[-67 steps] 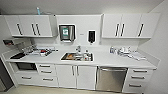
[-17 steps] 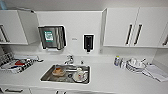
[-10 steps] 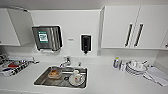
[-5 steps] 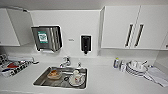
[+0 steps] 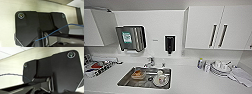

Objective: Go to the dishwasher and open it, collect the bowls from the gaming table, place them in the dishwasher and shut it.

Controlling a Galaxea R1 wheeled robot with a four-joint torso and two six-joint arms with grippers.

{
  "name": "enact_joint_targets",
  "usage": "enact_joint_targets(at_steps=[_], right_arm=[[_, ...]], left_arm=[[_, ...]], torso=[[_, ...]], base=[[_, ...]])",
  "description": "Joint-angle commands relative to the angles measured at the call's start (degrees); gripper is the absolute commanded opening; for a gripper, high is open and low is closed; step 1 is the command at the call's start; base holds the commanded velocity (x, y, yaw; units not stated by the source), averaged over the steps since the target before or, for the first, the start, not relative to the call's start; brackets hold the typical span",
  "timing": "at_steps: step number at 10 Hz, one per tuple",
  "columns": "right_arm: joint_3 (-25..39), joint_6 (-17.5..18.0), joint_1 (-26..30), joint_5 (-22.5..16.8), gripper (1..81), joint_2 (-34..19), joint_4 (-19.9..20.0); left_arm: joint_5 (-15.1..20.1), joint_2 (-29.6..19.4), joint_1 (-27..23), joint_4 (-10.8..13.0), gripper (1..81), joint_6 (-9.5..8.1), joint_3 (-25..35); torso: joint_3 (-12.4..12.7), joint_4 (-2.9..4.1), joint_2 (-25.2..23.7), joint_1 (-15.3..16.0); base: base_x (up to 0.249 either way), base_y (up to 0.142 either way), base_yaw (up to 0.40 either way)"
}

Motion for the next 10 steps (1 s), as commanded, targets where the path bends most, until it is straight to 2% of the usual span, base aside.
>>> enact_joint_targets(at_steps=[1,2,3,4,8,10], right_arm=[[12.8,0.1,3.2,-3.3,81.1,-7.6,0.0],[18.3,0.1,3.6,-2.7,81.1,-11.5,-0.2],[21.0,0.1,4.1,-2.6,81.1,-14.1,-0.1],[24.2,0.2,4.7,-2.5,81.1,-16.9,0.0],[29.2,1.3,7.2,-2.6,81.1,-22.1,0.5],[31.6,3.2,8.6,-2.6,81.1,-25.1,0.5]], left_arm=[[0.7,-4.8,-2.8,0.2,81.1,0.04,6.6],[0.1,-8.6,-2.8,0.2,81.1,0.04,11.9],[0.1,-10.9,-2.8,0.2,81.1,0.04,15.2],[0.1,-13.0,-2.8,0.2,81.1,0.04,18.0],[0.1,-13.6,-2.5,0.2,81.1,0.04,18.4],[0.1,-14.4,-2.4,0.1,81.1,0.04,19.1]], torso=[[0.0,0.00,-5.6,3.6],[0.0,0.00,-12.7,8.2],[-2.3,0.00,-9.1,5.8],[-2.5,0.00,-10.9,6.9],[-5.8,0.00,-18.7,11.8],[-7.5,0.00,-22.7,14.4]], base=[[0.000,0.000,0.000],[0.000,0.000,0.000],[0.000,0.000,0.000],[0.000,0.000,0.000],[0.000,0.000,0.000],[0.000,0.000,0.000]])
